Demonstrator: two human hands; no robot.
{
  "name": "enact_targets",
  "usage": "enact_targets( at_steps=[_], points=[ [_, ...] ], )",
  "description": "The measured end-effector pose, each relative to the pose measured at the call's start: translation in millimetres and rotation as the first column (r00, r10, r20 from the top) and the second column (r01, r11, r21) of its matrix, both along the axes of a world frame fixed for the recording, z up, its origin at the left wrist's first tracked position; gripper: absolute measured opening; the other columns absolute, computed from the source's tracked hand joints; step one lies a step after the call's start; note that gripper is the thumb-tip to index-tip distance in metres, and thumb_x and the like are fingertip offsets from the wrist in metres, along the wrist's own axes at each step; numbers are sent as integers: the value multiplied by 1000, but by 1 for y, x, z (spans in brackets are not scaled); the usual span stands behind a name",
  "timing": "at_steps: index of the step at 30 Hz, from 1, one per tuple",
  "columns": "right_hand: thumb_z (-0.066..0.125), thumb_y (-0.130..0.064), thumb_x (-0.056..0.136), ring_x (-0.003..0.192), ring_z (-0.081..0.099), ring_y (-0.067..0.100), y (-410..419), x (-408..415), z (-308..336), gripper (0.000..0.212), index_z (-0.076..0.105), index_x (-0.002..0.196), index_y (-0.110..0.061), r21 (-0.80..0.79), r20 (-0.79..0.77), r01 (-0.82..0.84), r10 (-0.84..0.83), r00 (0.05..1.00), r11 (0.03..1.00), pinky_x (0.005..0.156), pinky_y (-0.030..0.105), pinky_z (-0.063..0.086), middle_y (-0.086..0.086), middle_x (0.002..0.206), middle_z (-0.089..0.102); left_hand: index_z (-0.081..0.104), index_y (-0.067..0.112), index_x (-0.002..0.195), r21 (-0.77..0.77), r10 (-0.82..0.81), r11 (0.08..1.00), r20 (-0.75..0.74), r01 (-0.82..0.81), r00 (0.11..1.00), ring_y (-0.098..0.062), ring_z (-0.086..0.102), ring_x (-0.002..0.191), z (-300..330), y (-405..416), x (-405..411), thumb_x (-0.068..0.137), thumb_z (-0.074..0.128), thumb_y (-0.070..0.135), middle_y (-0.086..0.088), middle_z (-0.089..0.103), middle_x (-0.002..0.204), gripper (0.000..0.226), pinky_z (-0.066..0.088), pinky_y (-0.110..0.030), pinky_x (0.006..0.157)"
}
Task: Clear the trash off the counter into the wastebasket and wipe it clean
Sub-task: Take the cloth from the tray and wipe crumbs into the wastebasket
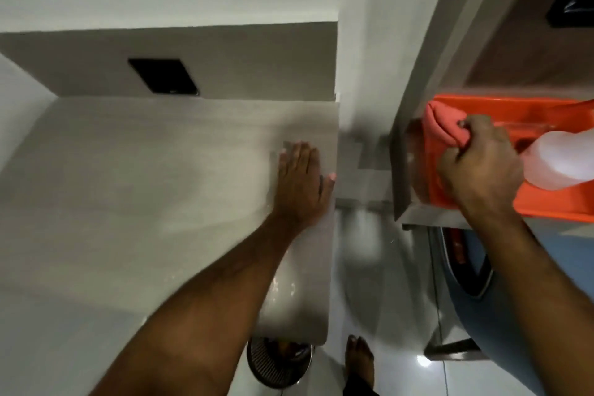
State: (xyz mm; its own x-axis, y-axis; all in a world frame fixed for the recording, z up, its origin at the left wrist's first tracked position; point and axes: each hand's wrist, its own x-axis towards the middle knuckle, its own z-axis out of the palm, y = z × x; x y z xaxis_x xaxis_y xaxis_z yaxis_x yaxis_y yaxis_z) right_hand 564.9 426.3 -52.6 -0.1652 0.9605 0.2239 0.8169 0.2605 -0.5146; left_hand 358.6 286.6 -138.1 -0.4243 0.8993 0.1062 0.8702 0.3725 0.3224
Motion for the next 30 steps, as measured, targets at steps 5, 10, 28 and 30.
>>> enact_targets(
  at_steps=[5, 10, 28, 30],
  points=[
    [58, -22, 72, 89, 57, 22, -153, 26, -42, 41, 57, 113, -23, 70, -139, -203, 211, 967, 977, 73, 31, 45, 4, 101, 63, 40, -8, 143, 331, 22, 943, 60, -40, 998, -39, 29, 148, 24, -95, 44, 100, 42, 31, -28, 40, 153, 58, 14, -54, 124],
    [54, -24, 74, 80, 63, 34, -276, 47, -169, 31, 52, 105, -24, -331, -107, -105, 74, 992, 938, 71, 40, 54, 8, 90, 67, 43, 0, 133, 435, 185, 887, -26, -155, 982, -45, 33, 142, -34, -271, 83, 96, 40, 28, -27, 42, 146, 47, 11, -59, 122],
    [63, -10, 83, 80, 66, 19, -361, 26, -459, 27, 55, 104, -27, -694, -15, -332, 449, 894, 638, 60, 19, 42, -2, 86, 64, 55, -3, 127, -765, 584, 403, 637, -502, -503, -22, 69, 77, -421, -380, 86, 87, 71, 24, -15, 66, 95, 51, 62, -31, 53],
    [61, -8, 85, 74, 66, -8, -357, 30, -447, 34, 60, 112, -29, -675, -101, -379, 429, 897, 633, 56, 1, 42, -4, 94, 68, 64, 3, 102, -761, 580, 381, 639, -525, -505, -32, 71, 76, -423, -372, 91, 86, 71, 14, -25, 70, 100, 20, 64, -37, 56]
  ],
)
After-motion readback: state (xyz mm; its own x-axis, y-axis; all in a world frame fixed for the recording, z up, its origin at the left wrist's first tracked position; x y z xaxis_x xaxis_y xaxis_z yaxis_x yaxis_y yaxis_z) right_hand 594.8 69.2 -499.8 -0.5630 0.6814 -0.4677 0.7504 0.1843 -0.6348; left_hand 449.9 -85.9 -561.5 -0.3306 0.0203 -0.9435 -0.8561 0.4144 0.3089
